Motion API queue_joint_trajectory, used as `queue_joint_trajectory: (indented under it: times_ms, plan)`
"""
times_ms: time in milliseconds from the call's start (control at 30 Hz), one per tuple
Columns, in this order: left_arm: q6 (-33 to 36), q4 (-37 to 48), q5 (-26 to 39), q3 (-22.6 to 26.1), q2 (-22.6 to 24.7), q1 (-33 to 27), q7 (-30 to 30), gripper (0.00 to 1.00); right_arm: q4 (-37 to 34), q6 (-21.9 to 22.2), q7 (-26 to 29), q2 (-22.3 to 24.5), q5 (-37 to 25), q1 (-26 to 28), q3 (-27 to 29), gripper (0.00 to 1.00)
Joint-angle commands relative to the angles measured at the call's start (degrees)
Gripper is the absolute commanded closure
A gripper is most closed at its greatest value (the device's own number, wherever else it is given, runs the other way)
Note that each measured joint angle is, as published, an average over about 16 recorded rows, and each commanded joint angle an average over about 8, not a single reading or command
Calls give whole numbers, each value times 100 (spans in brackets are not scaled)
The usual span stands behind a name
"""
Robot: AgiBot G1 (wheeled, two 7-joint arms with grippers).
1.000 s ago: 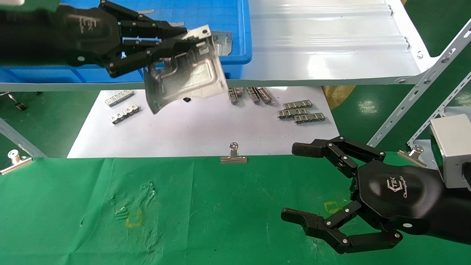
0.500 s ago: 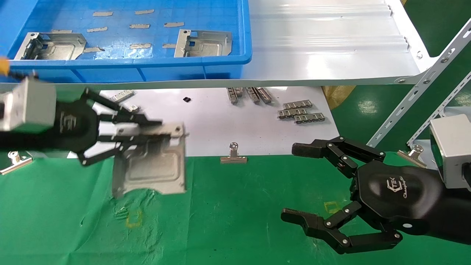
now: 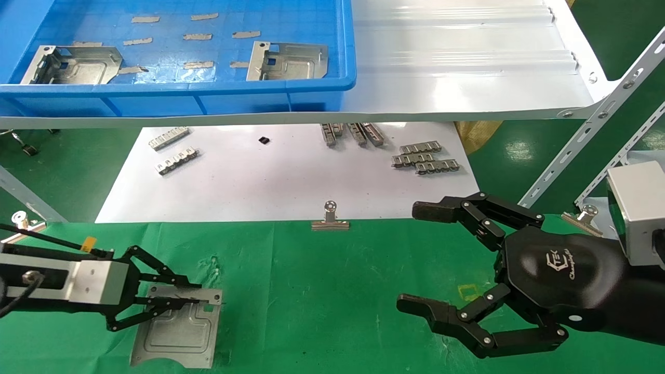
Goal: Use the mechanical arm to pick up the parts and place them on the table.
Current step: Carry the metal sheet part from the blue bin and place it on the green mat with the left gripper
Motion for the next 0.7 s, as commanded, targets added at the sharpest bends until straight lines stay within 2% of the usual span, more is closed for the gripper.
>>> queue_joint_trajectory:
  times_ms: [33,67,100,300,333,367,700]
  plan:
    - [-52,239,3,53,76,65,174,100,0,0,0,0,0,0,0,0]
    - [-87,335,-15,43,104,76,244,99,0,0,0,0,0,0,0,0]
    - [-117,425,-26,36,130,85,318,94,0,0,0,0,0,0,0,0]
    - [-182,871,-19,31,271,81,688,20,0,0,0,0,0,0,0,0]
    - [-179,930,-10,36,293,70,746,9,0,0,0,0,0,0,0,0]
    - [-178,985,1,41,313,57,801,1,0,0,0,0,0,0,0,0]
    - [-95,1386,54,62,480,-137,1233,0,0,0,0,0,0,0,0,0]
